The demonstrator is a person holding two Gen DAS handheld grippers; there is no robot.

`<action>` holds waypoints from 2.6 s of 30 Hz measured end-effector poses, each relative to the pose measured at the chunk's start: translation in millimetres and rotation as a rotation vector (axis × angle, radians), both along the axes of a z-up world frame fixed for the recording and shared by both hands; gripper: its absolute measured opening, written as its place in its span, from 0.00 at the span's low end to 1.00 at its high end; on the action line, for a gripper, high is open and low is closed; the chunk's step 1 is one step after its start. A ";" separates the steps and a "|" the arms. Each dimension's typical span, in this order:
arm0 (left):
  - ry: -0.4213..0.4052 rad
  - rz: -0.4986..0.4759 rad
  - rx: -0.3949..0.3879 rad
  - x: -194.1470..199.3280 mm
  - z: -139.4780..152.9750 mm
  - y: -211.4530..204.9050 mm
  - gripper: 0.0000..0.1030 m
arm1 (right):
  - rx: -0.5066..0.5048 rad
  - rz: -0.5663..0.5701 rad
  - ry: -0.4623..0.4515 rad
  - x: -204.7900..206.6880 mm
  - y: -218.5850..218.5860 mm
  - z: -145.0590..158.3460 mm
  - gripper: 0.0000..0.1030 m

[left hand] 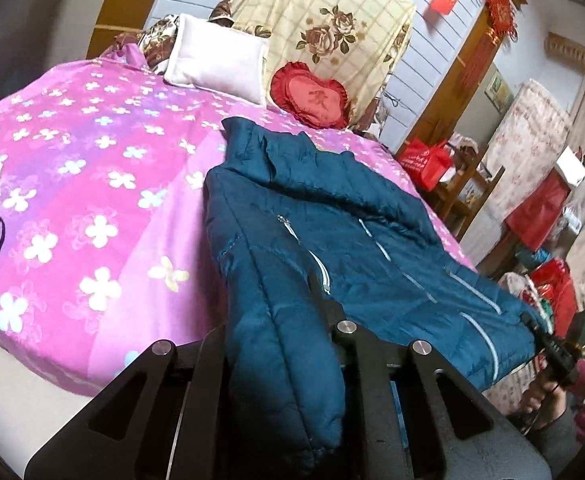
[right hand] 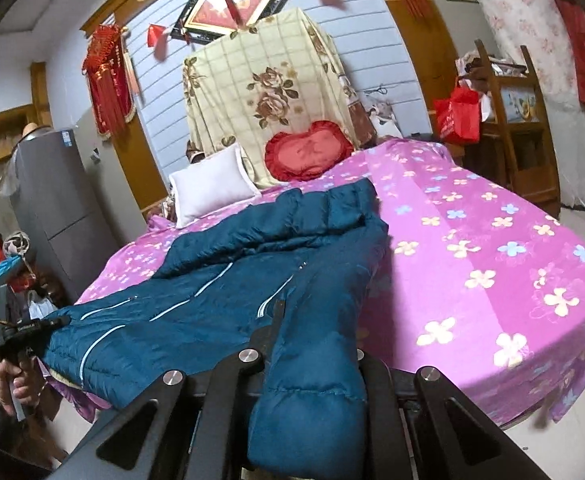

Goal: Fold large clothes

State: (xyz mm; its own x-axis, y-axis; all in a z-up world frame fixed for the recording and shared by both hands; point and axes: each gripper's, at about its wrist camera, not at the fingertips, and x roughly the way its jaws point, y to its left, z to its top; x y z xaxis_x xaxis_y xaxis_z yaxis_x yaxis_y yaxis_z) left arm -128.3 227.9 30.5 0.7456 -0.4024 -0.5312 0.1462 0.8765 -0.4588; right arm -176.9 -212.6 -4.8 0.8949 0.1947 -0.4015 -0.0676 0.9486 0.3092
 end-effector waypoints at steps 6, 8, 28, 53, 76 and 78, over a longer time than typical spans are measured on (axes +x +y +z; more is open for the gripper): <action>0.083 0.019 0.125 5.0 -11.9 -16.6 0.11 | -0.014 -0.036 0.103 7.8 1.8 -13.7 0.10; 0.083 0.027 0.154 0.8 -14.9 -20.0 0.11 | -0.018 -0.062 0.130 11.7 0.4 -18.3 0.10; 0.275 0.113 0.361 34.2 -68.9 -54.0 0.17 | -0.129 -0.123 0.236 39.0 22.2 -41.5 0.10; 0.283 0.124 0.428 39.8 -69.6 -64.6 0.18 | -0.198 -0.155 0.288 55.0 40.6 -45.0 0.10; 0.279 0.121 0.431 39.0 -70.1 -64.4 0.18 | -0.252 -0.163 0.287 53.0 46.3 -43.3 0.10; 0.283 0.124 0.408 38.5 -69.6 -61.5 0.17 | -0.250 -0.161 0.283 52.7 45.9 -42.6 0.10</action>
State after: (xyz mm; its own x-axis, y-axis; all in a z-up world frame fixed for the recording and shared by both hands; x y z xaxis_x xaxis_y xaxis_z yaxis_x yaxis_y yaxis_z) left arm -89.8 166.3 -39.1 0.5792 -0.0380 -0.8143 -0.0507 0.9953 -0.0825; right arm -124.3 -166.7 -47.5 0.7537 -0.0736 -0.6531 0.1422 0.9884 0.0527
